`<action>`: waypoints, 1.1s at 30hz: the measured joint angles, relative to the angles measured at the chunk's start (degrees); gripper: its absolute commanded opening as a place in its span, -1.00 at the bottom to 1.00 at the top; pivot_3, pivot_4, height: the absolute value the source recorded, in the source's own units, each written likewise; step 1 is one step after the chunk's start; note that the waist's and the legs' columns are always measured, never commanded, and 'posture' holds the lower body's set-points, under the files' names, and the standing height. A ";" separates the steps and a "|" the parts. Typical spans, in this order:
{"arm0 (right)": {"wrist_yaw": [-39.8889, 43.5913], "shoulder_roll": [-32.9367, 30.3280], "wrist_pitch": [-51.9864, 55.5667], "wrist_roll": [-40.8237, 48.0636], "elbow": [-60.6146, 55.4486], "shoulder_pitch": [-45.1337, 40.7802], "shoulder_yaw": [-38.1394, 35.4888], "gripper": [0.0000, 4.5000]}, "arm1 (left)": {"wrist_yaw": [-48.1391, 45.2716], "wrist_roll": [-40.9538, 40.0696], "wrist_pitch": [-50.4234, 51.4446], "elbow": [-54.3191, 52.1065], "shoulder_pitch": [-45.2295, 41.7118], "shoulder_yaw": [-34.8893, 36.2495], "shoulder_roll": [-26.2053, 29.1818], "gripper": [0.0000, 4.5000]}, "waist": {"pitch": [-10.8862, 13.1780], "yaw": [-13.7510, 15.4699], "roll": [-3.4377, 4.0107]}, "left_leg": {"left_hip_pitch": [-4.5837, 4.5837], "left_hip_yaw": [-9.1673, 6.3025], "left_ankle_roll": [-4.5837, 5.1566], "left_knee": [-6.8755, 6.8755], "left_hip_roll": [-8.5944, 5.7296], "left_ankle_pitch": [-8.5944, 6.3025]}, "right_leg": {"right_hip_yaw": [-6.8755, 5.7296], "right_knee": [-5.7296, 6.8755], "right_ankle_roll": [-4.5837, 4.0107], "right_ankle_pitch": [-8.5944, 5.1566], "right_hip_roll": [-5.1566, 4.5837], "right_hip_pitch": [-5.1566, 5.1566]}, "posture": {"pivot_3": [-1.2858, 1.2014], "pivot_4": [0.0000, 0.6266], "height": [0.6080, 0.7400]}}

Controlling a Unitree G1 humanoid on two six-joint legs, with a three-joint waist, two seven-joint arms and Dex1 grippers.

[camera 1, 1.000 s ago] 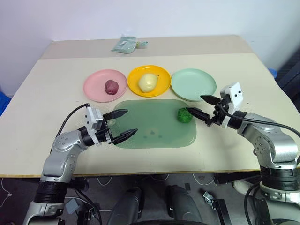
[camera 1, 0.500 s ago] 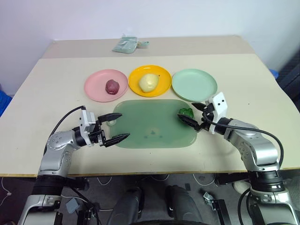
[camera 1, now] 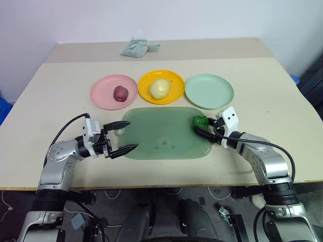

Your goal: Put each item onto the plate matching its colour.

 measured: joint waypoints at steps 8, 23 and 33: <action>-1.47 1.33 -0.35 4.28 4.22 -11.17 -6.27 -0.01 | 4.94 -0.13 3.42 -6.48 0.06 0.09 -1.57 1.00 | 0.00 -0.36 0.00 | 0.04 0.02 -0.02 -0.02 0.01 0.01 | 0.02 0.03 -0.04 0.03 0.04 -0.01 | 0.03 -0.52 1.00; -5.36 1.95 -30.49 -9.85 67.41 -39.12 -5.68 0.99 | 19.51 0.21 9.55 -19.65 1.95 -0.91 -6.09 1.00 | 0.00 -0.35 -0.02 | 0.04 0.08 -0.17 -0.04 0.00 0.11 | 0.03 0.01 -0.05 0.04 0.03 0.02 | 0.03 -0.52 1.00; -2.97 1.87 -32.39 -7.40 55.30 -34.96 -7.58 0.99 | 29.99 2.54 12.12 -22.77 2.43 -0.90 -7.26 1.00 | 0.01 -0.04 -0.01 | 0.02 0.04 -0.18 0.01 0.00 0.11 | 0.04 0.06 -0.04 0.04 0.07 0.00 | 0.03 -0.52 1.00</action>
